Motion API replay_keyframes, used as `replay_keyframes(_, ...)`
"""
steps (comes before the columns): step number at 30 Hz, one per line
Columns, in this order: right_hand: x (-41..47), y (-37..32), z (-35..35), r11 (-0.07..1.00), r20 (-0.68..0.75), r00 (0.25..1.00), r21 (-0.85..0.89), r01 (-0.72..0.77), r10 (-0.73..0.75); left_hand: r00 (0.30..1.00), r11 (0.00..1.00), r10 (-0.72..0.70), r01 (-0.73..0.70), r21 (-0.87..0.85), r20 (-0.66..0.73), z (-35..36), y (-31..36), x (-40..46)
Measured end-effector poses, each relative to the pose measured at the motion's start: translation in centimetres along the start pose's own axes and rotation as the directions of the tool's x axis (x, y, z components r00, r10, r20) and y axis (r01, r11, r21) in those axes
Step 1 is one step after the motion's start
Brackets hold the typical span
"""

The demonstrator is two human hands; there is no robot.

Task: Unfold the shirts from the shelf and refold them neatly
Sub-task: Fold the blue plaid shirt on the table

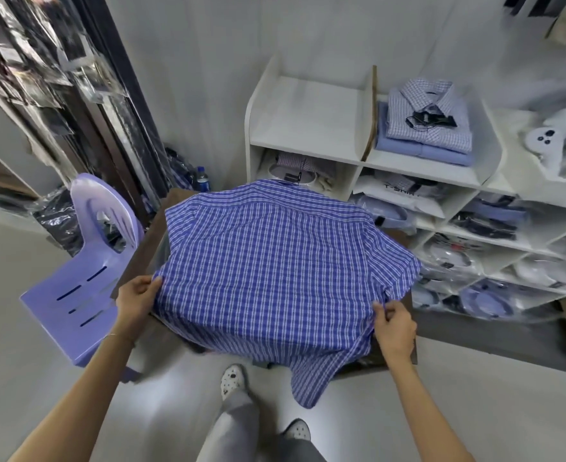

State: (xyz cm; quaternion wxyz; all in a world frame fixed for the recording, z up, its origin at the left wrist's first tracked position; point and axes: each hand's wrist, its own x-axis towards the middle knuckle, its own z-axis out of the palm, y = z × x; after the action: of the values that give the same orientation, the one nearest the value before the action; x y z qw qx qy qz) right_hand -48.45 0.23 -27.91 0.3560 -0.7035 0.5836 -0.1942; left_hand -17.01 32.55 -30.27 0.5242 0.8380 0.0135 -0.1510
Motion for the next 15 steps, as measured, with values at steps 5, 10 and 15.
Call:
replay_keyframes(5, -0.6, 0.4, -0.2, 0.976, 0.006, 0.986, 0.139, -0.167, 0.167, 0.985, 0.991, -0.091, 0.104, -0.08, 0.146, -0.7, 1.4, -0.1)
replay_keyframes(10, -2.1, -3.2, 0.6, 0.991, -0.122, 0.991, 0.134, -0.032, 0.049, 0.938, 0.953, -0.226, 0.269, -0.14, 0.263, -0.8, 3.4, 3.0)
replay_keyframes(15, -2.4, -9.4, 6.1, 0.971, 0.133, 0.967, 0.138, 0.197, -0.216, 0.846, 0.922, -0.307, 0.378, -0.084, 0.435, 0.1, 5.5, 6.7)
